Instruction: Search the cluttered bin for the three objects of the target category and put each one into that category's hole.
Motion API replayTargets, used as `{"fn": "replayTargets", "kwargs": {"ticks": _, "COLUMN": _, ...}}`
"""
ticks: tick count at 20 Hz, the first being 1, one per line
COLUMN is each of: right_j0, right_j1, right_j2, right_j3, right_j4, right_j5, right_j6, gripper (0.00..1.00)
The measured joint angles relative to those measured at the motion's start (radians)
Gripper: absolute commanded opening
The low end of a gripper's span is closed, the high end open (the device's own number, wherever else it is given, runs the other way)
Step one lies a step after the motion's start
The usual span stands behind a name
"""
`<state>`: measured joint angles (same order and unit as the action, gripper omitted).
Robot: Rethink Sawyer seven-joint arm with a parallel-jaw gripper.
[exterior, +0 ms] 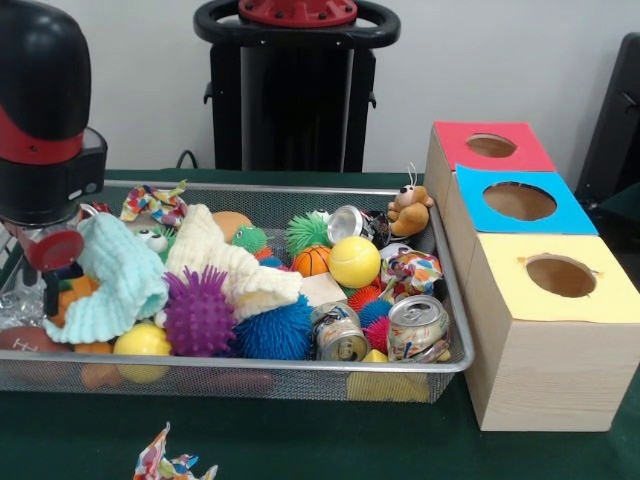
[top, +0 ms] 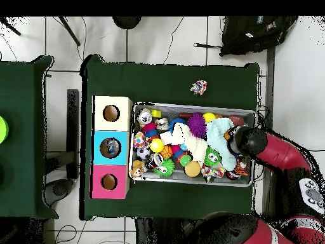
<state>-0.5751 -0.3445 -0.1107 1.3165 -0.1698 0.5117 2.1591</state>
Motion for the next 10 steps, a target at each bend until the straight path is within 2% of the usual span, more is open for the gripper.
{"fn": "replayTargets", "kwargs": {"ticks": 10, "right_j0": -0.007, "right_j1": 0.02, "right_j2": -0.003, "right_j3": -0.038, "right_j4": 0.0, "right_j5": 0.0, "right_j6": 0.0, "gripper": 1.0}}
